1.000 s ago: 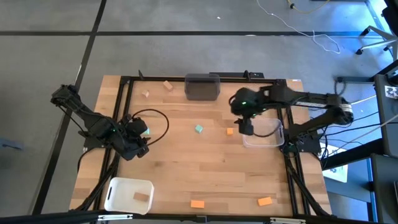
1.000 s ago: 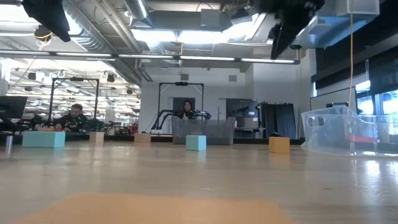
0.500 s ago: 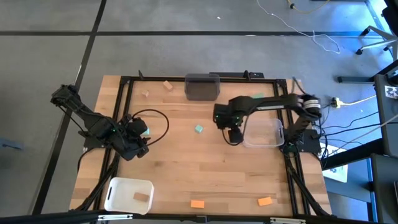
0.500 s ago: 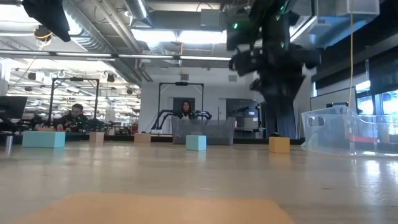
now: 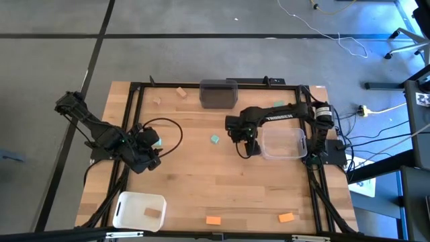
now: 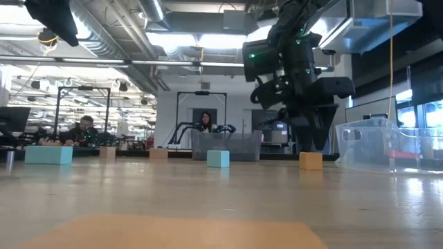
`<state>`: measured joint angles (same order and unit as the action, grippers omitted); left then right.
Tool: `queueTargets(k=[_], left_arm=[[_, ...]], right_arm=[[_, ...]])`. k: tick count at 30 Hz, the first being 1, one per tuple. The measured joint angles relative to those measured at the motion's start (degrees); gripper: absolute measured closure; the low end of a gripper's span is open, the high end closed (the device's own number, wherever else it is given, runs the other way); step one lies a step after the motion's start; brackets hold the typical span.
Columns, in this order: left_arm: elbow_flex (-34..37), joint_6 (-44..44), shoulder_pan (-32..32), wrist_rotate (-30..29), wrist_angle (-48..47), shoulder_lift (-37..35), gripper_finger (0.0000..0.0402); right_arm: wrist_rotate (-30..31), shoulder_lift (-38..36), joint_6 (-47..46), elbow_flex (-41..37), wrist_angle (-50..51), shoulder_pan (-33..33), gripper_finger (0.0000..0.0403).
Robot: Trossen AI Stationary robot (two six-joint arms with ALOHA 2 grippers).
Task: Sort & place blocks by color
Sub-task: Put the top yellow block into the transparent bin
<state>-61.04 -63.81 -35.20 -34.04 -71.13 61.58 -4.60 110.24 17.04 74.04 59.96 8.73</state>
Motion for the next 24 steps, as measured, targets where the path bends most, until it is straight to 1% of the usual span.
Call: queueTargets(k=[9,13,17,24], left_arm=[[0.0,0.0,0.0,0.0,0.1,0.0,0.0192],[0.0,-0.1,0.0,0.0,0.1,0.0,0.0192],[0.0,-0.1,0.0,0.0,0.2,0.0,0.0192],[0.0,-0.1,0.0,-0.1,0.2,0.0,0.0192]], right_arm=[[0.9,-1.2,0.1,5.2,0.6,0.2,0.0201],[2.2,-1.1,0.1,5.2,0.5,0.2,0.0201],[4.9,-1.1,0.6,5.1,0.1,0.4,0.0201],[5.2,-1.0,1.4,5.1,-1.7,0.9,0.0201]])
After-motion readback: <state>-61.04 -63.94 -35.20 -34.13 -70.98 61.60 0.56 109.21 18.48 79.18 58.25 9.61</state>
